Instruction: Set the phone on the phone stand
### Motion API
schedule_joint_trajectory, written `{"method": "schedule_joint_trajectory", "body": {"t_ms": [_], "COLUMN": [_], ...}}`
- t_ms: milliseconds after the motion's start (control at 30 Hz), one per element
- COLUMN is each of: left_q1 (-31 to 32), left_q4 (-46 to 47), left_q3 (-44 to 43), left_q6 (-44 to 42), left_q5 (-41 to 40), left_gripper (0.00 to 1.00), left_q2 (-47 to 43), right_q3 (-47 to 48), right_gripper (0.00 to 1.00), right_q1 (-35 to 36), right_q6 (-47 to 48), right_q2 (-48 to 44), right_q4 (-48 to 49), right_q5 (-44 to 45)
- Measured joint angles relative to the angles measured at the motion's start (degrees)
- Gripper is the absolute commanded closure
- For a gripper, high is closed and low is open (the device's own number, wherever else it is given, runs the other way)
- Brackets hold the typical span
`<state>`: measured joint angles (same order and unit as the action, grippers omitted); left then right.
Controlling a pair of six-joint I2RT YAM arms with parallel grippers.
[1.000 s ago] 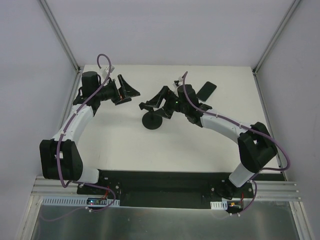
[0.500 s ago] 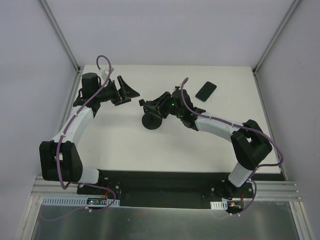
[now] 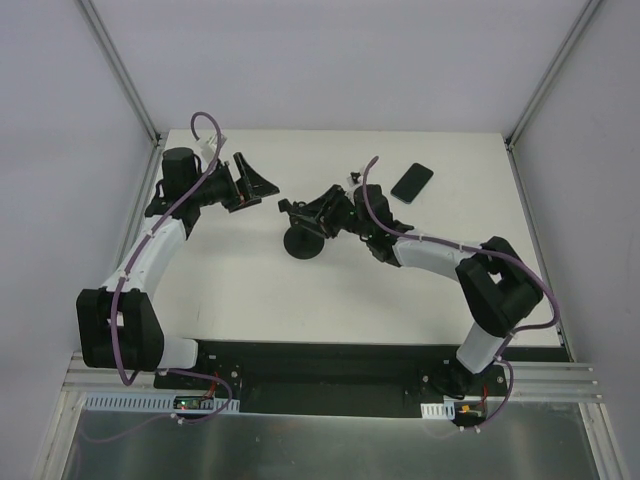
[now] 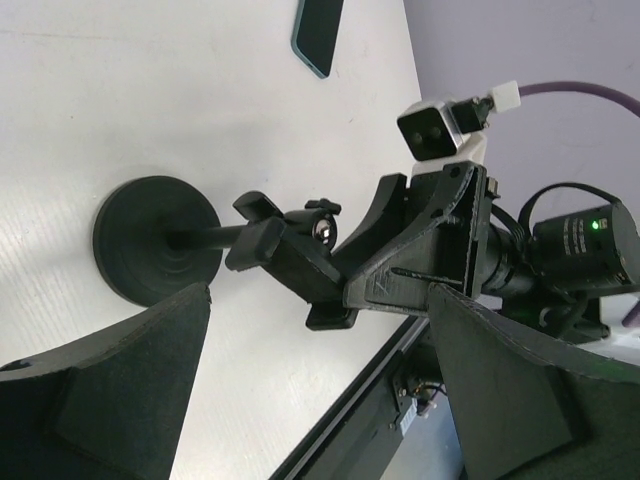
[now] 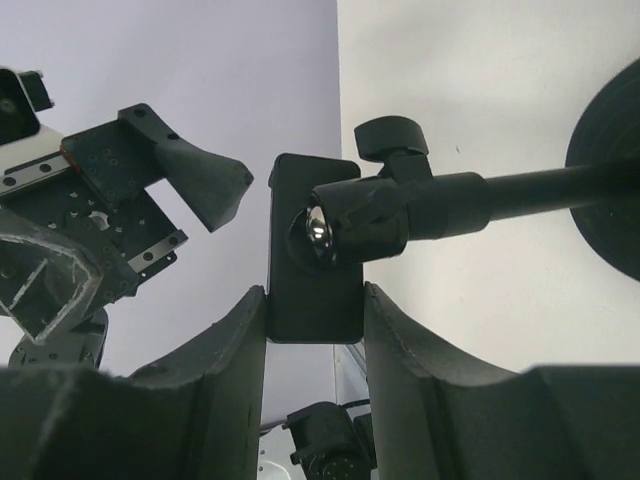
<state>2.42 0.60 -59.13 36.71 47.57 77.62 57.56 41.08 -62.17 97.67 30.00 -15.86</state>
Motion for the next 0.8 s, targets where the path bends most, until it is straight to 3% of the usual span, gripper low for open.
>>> {"method": "schedule_joint_trajectory", "body": {"t_ms": [200, 367, 500, 667, 767, 800], "left_q1": [0.3, 0.3, 0.4, 3.9, 7.1, 8.7], "left_q4": [-0.1, 0.2, 0.5, 0.1, -0.5, -0.6], "left_q3": [1.9, 1.9, 1.9, 1.7, 2.2, 2.3], "left_q6": [0.2, 0.4, 0.3, -1.8, -4.6, -6.0], "left_q5": [-0.1, 0.0, 1.3, 3.5, 2.8, 2.3], "left_gripper": [0.11, 0.12, 0.1, 0.06, 0.13, 0.2], "left_q2": [-1.3, -2.1, -1.8, 0.8, 0.8, 0.7], "right_q3": [-1.5, 0.1, 2.5, 8.3, 10.7, 11.4], "right_gripper": [0.99, 0.99, 0.99, 0.89, 0.78, 0.77], "right_q1": [-3.2, -6.0, -8.7, -11.3, -12.4, -12.9], "right_q6": [3.9, 8.6, 13.7, 22.2, 25.5, 26.4], "right_q2": [3.7, 5.2, 5.2, 5.8, 6.6, 7.0], "right_q4": [9.8, 9.7, 4.5, -6.1, -9.6, -10.6], "right_q5": [-10.0, -18.9, -25.5, -31.7, -35.1, -36.4]}}
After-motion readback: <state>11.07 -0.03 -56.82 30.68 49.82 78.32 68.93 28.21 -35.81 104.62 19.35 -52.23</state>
